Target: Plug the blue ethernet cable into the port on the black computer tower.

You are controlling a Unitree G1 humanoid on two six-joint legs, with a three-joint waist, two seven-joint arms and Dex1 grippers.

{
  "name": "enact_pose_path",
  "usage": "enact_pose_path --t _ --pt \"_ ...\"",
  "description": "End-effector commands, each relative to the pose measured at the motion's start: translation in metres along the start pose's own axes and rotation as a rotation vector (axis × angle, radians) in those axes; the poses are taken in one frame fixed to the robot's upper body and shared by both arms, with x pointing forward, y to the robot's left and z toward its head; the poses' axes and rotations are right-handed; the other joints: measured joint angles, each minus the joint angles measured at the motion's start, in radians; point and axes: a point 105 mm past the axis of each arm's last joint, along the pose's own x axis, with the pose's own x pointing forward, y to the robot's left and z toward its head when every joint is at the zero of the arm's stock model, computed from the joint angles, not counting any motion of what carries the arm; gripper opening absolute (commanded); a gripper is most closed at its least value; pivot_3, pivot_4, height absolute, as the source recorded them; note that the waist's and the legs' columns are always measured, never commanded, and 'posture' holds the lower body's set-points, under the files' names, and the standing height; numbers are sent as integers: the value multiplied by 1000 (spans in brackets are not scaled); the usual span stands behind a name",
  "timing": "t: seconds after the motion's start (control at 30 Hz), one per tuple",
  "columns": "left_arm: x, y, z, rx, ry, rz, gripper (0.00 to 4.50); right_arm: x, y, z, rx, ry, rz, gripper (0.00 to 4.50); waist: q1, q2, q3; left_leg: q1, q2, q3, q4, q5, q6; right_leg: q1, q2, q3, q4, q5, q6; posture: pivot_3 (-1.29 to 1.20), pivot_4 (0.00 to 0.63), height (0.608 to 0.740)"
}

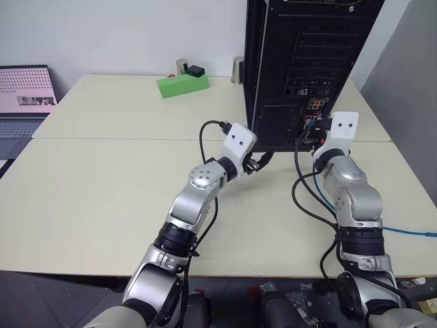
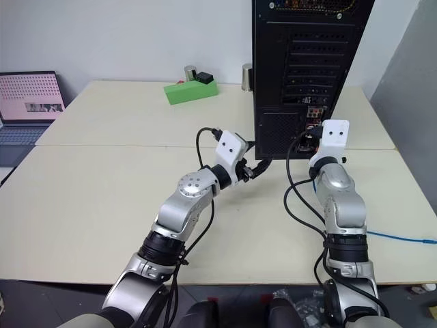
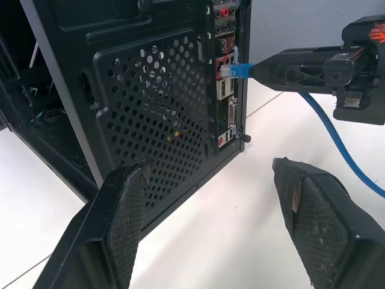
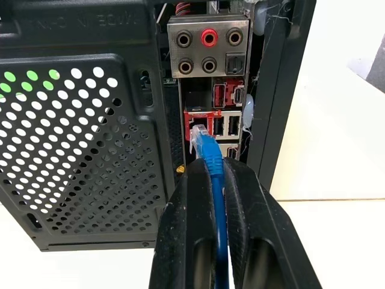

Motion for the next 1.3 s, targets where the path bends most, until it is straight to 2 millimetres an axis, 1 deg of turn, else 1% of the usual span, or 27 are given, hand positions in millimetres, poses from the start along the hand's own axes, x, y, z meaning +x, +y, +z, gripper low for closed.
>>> enact_pose_path --t 0.03,0.33,0.6,0.7,0.83,0.97,1.17,1.3 --pt "-1 -1 15 31 -58 -5 3460 -1 3 24 -1 -91 5 0 0 0 0 0 0 0 0 0 0 0 0 0 0 0 0 0 150 740" --pt "-1 -3 15 37 -58 -12 3460 1 2 28 -21 -101 8 0 0 0 0 0 0 0 0 0 0 0 0 0 0 0 0 0 150 740" --pt "-1 -4 15 41 -60 -15 3460 2 -3 20 -9 -61 -13 0 0 0 0 0 0 0 0 0 0 0 0 0 0 0 0 0 150 740" --pt "-1 -4 15 42 -58 -15 3460 3 -3 19 36 -51 -30 0 0 0 0 0 0 0 0 0 0 0 0 0 0 0 0 0 150 740" --pt "-1 -4 15 42 -58 -15 3460 4 0 19 94 -44 -37 0 0 0 0 0 0 0 0 0 0 0 0 0 0 0 0 0 150 740" --pt "-1 -4 15 40 -60 -14 3460 5 7 19 109 -42 -35 0 0 0 0 0 0 0 0 0 0 0 0 0 0 0 0 0 150 740" --pt "-1 -4 15 39 -60 -12 3460 7 14 20 105 -47 -27 0 -3 0 0 0 0 0 0 0 0 0 0 0 0 0 0 0 150 740" --pt "-1 -4 15 37 -60 -10 3460 10 16 21 70 -56 -23 0 -4 0 0 0 0 0 0 0 0 0 0 0 0 0 0 0 150 740"
